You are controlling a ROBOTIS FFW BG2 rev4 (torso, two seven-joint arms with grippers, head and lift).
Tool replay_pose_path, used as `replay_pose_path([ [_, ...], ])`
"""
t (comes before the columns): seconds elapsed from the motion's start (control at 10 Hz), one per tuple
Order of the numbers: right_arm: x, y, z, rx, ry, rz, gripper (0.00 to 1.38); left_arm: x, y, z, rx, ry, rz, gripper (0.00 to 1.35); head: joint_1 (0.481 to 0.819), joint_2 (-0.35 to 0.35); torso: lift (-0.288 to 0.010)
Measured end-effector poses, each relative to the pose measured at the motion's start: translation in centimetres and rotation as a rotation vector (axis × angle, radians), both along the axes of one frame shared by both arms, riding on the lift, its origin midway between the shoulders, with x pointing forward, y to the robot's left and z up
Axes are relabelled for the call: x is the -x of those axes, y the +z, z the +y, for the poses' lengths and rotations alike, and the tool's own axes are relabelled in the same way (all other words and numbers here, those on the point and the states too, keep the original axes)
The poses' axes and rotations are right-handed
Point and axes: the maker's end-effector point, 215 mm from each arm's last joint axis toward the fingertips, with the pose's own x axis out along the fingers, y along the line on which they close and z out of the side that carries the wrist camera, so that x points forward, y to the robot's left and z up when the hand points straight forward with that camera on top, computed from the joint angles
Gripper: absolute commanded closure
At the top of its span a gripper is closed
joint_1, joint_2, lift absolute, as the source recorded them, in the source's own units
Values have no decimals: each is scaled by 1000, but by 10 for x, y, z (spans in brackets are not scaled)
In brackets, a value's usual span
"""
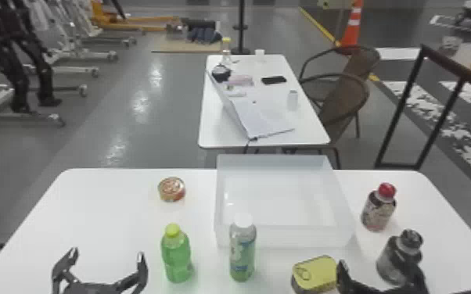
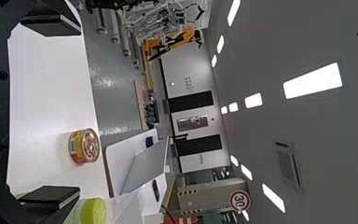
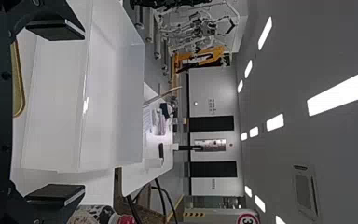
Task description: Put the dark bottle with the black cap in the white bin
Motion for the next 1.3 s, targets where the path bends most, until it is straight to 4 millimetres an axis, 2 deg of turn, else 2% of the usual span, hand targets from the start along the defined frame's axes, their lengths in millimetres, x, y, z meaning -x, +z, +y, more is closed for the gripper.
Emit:
replay_pose_path([
  [0.8,-1,3,-2,0,-9,-11,136,0,-1,0,22,0,-6,119,549,0,-100],
  [1.3,-19,26,-23,13,-52,-41,136,-3,-2,-5,43,-5,-2,122,549,0,-100],
])
